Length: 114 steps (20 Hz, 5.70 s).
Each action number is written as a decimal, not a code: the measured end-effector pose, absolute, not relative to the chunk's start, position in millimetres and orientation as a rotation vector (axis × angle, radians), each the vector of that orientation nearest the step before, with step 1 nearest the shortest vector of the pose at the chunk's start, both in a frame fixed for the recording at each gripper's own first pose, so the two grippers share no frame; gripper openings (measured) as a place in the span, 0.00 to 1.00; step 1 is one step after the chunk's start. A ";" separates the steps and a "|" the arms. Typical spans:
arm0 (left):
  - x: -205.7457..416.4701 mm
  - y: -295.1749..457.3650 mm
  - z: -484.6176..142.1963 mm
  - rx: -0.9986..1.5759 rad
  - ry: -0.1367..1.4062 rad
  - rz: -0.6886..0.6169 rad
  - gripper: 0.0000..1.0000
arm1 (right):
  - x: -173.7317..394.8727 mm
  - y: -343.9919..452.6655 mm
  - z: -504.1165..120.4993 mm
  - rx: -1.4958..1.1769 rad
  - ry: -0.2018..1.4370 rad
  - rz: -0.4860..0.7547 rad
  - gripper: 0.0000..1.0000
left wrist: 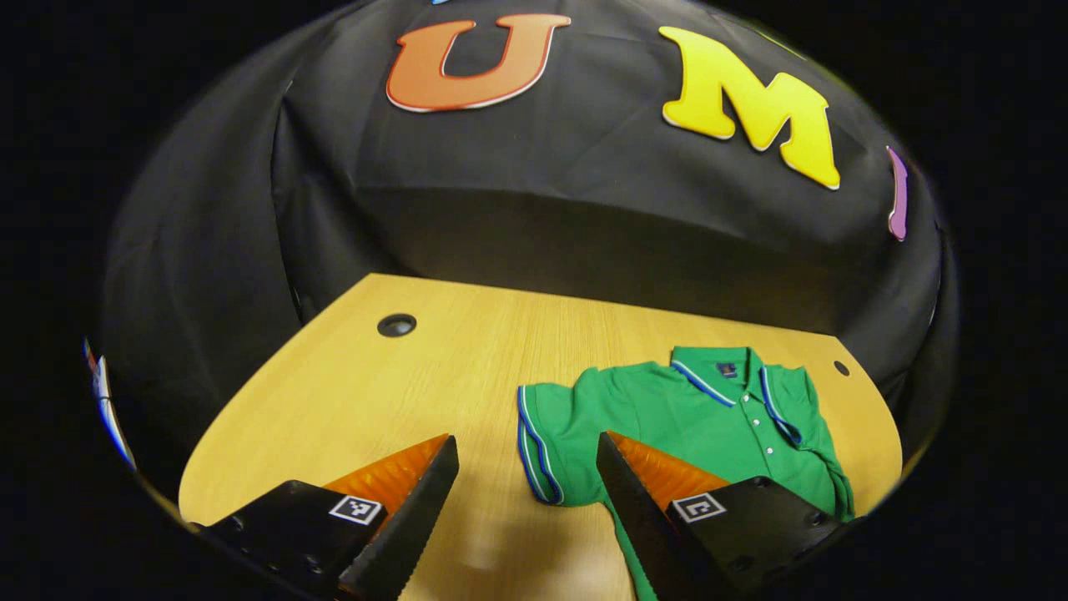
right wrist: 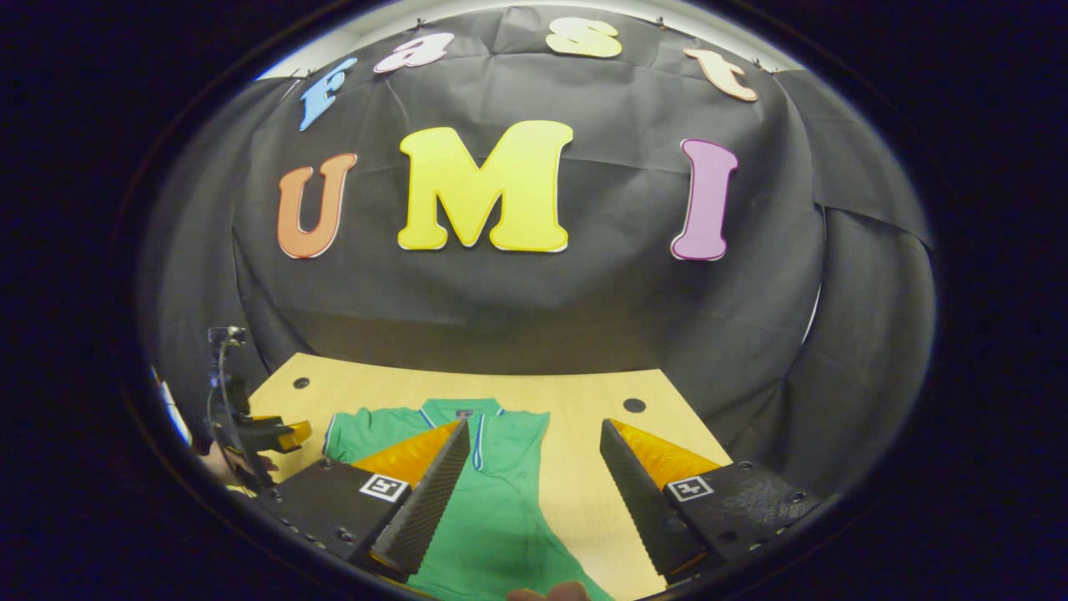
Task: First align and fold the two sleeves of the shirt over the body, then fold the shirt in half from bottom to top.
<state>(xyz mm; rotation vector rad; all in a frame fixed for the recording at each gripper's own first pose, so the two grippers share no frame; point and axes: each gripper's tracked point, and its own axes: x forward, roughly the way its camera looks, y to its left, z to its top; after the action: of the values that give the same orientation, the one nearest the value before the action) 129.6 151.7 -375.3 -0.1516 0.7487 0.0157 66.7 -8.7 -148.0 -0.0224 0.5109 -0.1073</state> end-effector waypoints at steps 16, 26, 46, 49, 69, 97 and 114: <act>151.1 132.1 -443.3 -0.128 0.854 -0.006 0.43 | 38.9 -1.1 -195.5 0.018 0.648 -0.092 0.96; 170.9 102.8 -405.0 -0.149 0.780 -0.074 0.06 | 41.4 -33.6 -208.2 0.049 0.659 -0.154 0.97; 199.4 -84.0 -356.8 -0.092 0.751 -0.237 0.16 | 0.4 -130.3 -193.2 0.074 0.636 -0.262 0.96; 195.7 -87.6 -344.2 -0.096 0.719 -0.239 0.51 | 3.1 -128.5 -195.3 0.076 0.638 -0.249 0.96; -25.4 32.2 -230.3 -0.028 0.638 -0.134 1.00 | -25.5 -81.4 -239.3 -0.029 0.719 0.152 0.96; -167.2 37.3 -335.4 0.080 1.345 -0.267 1.00 | -169.1 -114.8 -383.7 -0.197 1.305 0.259 0.94; -184.4 8.3 -317.2 -0.169 1.493 -0.301 0.07 | -163.4 -106.3 -374.5 -0.077 1.318 0.216 0.00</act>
<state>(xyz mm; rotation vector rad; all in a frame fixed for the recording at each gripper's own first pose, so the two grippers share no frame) -184.4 8.3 -317.2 -0.1689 1.4928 -0.3009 -163.4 -106.3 -374.5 -0.0767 1.3178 0.2164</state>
